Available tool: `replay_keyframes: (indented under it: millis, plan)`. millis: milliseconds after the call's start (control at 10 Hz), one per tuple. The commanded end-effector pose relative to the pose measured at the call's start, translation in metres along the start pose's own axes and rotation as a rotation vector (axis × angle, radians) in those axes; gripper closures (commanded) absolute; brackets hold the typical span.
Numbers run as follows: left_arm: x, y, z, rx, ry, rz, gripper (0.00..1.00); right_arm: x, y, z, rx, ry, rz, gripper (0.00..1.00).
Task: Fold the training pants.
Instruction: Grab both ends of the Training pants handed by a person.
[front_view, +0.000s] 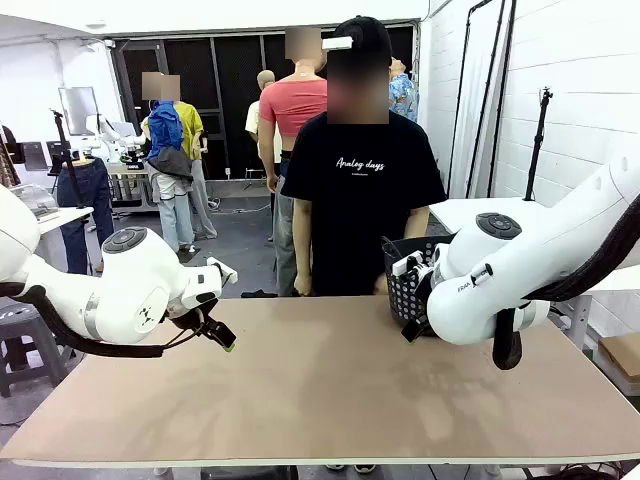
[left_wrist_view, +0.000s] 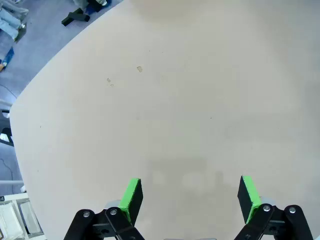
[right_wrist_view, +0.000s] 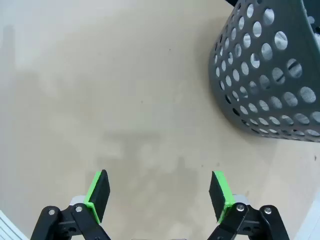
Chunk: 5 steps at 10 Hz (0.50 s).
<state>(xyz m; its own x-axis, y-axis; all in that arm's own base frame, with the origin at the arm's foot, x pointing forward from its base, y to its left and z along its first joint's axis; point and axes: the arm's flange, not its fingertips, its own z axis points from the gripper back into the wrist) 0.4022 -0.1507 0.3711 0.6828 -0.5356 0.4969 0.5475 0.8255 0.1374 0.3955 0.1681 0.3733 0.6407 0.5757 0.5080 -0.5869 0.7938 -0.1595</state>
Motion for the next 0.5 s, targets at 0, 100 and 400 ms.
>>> replay_keyframes:
  millis: [0, 100, 400]
  plan:
    - [0.0000, 0.0000, 0.0000, 0.000, 0.000, 0.000, 0.00, 0.0000, 0.0000, 0.0000, 0.000, 0.000, 0.000, 0.00]
    - [0.0000, 0.0000, 0.0000, 0.000, 0.000, 0.000, 0.00, 0.0000, 0.0000, 0.0000, 0.000, 0.000, 0.000, 0.00]
    - [0.0000, 0.0000, 0.0000, 0.000, 0.000, 0.000, 0.00, 0.0000, 0.0000, 0.0000, 0.000, 0.000, 0.000, 0.00]
